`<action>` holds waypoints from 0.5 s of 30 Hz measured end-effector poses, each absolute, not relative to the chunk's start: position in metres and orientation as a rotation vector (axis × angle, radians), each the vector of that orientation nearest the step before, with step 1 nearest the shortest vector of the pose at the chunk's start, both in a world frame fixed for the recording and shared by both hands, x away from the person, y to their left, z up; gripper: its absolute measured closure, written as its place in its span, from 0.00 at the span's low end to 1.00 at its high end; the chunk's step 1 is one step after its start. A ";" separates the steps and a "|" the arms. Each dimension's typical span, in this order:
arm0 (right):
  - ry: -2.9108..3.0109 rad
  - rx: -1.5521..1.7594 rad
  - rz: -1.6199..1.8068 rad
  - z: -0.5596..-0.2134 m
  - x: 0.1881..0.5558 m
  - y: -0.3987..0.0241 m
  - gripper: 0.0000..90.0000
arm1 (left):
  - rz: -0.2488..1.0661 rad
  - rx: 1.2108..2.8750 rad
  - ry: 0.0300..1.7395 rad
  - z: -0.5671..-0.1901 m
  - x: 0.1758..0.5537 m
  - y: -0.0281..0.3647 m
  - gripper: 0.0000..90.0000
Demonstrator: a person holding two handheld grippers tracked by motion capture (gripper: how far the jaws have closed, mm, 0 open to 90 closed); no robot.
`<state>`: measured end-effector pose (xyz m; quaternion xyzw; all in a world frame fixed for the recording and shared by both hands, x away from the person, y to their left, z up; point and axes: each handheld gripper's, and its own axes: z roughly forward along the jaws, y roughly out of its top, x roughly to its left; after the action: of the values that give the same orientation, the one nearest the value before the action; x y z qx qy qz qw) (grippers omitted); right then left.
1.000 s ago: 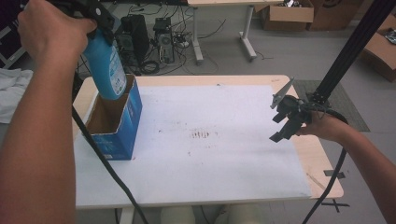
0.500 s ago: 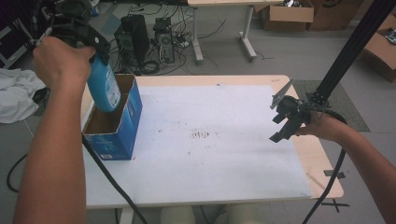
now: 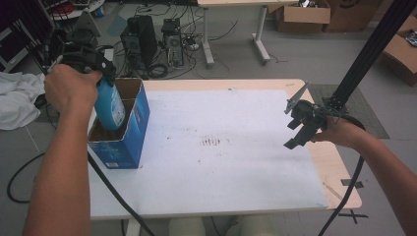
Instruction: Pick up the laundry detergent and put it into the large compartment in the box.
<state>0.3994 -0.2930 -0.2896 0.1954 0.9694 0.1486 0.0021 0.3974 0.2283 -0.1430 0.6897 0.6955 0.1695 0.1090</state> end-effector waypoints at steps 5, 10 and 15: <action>3.045 0.602 0.462 -0.290 0.400 -0.290 0.20 | 0.482 2.043 2.047 -0.156 0.398 0.231 0.42; 3.047 0.604 0.455 -0.290 0.400 -0.288 0.20 | 0.483 2.047 2.045 -0.171 0.398 0.234 0.42; 3.050 0.601 0.453 -0.290 0.400 -0.287 0.20 | 0.472 2.049 2.050 -0.188 0.398 0.237 0.42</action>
<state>0.4002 -0.2866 -0.2902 0.1912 0.9709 0.1441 0.0003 0.3981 0.2367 -0.1884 0.6940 0.6944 0.1600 0.1023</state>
